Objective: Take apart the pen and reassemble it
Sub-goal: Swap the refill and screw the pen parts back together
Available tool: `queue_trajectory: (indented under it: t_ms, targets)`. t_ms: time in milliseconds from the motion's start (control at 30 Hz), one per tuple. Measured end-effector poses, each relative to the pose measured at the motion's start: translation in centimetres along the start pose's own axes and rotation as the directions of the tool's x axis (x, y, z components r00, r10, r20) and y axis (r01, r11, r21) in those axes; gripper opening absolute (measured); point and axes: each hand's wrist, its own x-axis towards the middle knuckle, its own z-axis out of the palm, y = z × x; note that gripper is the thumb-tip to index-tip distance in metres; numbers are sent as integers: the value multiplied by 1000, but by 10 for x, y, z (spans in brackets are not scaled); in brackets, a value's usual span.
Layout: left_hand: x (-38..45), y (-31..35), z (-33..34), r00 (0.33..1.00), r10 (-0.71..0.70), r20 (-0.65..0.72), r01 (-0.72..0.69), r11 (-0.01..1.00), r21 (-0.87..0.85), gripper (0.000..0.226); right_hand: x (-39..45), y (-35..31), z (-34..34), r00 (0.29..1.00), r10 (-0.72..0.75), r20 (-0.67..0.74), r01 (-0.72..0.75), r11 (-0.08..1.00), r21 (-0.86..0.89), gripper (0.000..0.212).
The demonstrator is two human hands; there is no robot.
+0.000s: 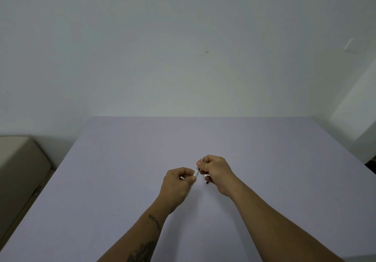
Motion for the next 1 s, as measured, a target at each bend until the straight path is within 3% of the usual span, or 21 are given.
queue_trajectory:
  t_ms: [367,533,767,1000]
  targets:
    - [4,1,4,999,-39,13,40,998,-45,7,3,3,-7,1000,2,2,-2,1000,-5,14]
    - [12,4,19,999,-27,-42,27,1000,2,6,15,-13,-29,995,27,99,-9,983,-184,9]
    - [38,1,38,965,-260,45,264,950,-164,17,56,3,-83,992,126,-32,-130,944,-302,15]
    - [56,-7,41,925,-378,36,379,925,-21,18,107,55,-76,980,201,-6,-185,891,-415,30]
